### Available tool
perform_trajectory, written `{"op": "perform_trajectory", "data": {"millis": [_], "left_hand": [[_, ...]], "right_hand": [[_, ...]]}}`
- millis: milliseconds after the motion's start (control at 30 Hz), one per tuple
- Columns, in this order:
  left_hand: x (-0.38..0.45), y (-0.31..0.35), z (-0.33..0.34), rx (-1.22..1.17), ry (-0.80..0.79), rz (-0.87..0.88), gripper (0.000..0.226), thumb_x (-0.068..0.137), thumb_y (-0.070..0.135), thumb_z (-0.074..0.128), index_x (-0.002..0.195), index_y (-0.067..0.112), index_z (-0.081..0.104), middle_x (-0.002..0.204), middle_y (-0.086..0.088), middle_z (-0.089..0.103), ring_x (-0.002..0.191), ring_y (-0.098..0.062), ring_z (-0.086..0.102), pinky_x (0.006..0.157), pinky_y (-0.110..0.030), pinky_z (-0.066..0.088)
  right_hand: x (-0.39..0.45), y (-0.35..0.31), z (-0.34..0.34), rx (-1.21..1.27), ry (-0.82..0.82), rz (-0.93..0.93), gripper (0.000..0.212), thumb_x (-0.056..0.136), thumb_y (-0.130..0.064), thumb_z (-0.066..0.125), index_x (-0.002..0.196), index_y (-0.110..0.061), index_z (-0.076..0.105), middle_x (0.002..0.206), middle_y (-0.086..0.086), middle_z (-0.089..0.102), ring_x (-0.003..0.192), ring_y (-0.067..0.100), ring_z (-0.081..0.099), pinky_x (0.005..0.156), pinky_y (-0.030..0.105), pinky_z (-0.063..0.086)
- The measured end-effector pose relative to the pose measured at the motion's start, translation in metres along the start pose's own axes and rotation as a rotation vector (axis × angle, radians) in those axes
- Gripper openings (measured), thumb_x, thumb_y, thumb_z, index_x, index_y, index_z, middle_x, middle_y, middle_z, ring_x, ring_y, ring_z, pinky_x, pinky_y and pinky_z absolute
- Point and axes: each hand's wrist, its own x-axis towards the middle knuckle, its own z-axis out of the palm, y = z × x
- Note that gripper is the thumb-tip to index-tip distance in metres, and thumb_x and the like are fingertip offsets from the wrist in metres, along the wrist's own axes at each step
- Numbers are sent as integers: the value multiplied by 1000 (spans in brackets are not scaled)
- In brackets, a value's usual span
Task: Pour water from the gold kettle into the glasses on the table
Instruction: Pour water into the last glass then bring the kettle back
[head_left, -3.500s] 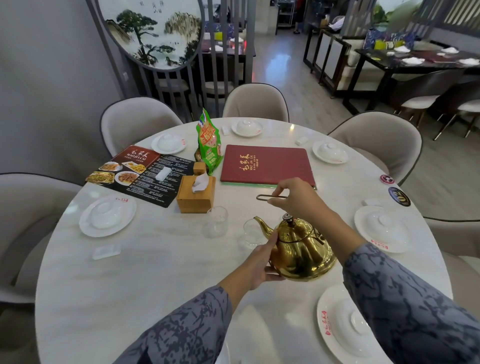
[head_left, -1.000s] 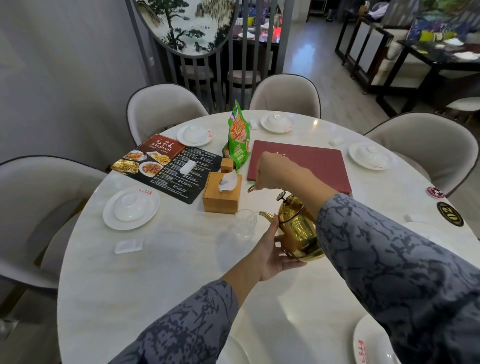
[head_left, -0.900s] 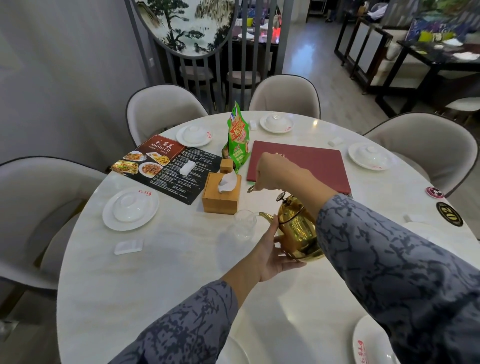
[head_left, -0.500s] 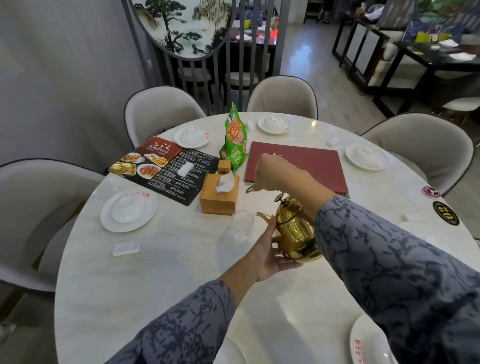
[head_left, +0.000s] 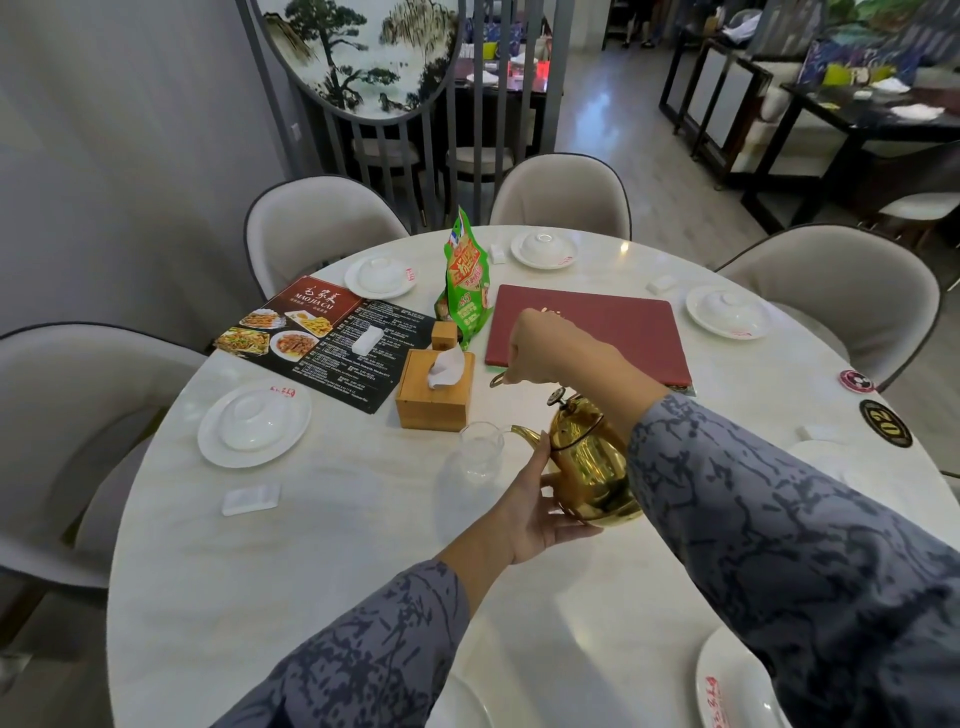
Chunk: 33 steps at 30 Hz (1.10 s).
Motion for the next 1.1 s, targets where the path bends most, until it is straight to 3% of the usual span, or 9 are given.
{"op": "perform_trajectory", "data": {"millis": [133,267,400,500,633,733,800,933,1100], "left_hand": [[1,-1,0,20,14,8,64,86,68,49,127,19,48,130,-15,58,117,-36,63,92,-47,56],[2,0,-3,74,43,28,60,86,68,49,124,21,49,114,-10,60,111,-34,64,87,-44,58],[3,-2,-3,136,51,59,58,88,67,47,126,24,46,109,-6,59,100,-28,65,86,-42,58],[5,-3,-4,181,56,85,57,88,68,47,125,25,48,116,-7,57,102,-28,63,86,-43,58],[12,1,0,260,91,154,69,82,71,51,131,21,48,111,-4,61,106,-30,65,86,-46,60],[14,14,9,303,137,191,89,68,78,60,132,16,46,116,-9,62,104,-32,67,81,-47,61],[17,24,16,305,168,209,99,60,78,66,133,15,41,121,-13,61,100,-31,68,74,-45,63],[31,50,26,339,212,275,97,64,76,68,133,13,41,120,-12,62,99,-27,67,65,-38,62],[63,84,34,386,273,296,106,46,78,74,127,11,54,121,-10,67,111,-25,62,74,-40,60]], "right_hand": [[-4,2,-3,13,-9,6,34,82,-18,76,107,1,64,79,11,60,73,28,59,64,35,51],[-13,8,-7,40,-9,13,29,86,-17,73,101,7,69,76,12,60,67,26,55,50,29,42],[-22,19,-7,114,35,-11,21,86,-20,74,95,-1,71,80,6,63,73,24,59,48,25,40],[-31,30,-9,191,59,-12,20,87,-22,74,97,-5,72,75,-2,58,60,13,53,46,22,36],[-38,48,-18,260,78,1,29,87,-29,74,106,-8,73,83,-2,62,55,8,51,43,17,38],[-40,62,-29,265,106,68,45,85,-44,72,69,-3,64,59,5,48,48,15,38,44,23,30],[-41,70,-39,298,131,113,50,80,-49,75,60,-9,53,51,1,38,46,15,32,46,26,26],[-40,83,-61,233,142,124,39,77,-39,81,65,-11,57,61,2,50,55,14,45,50,23,32],[-23,110,-72,258,122,118,28,83,-32,76,73,-11,61,71,3,56,62,15,49,54,25,37]]}}
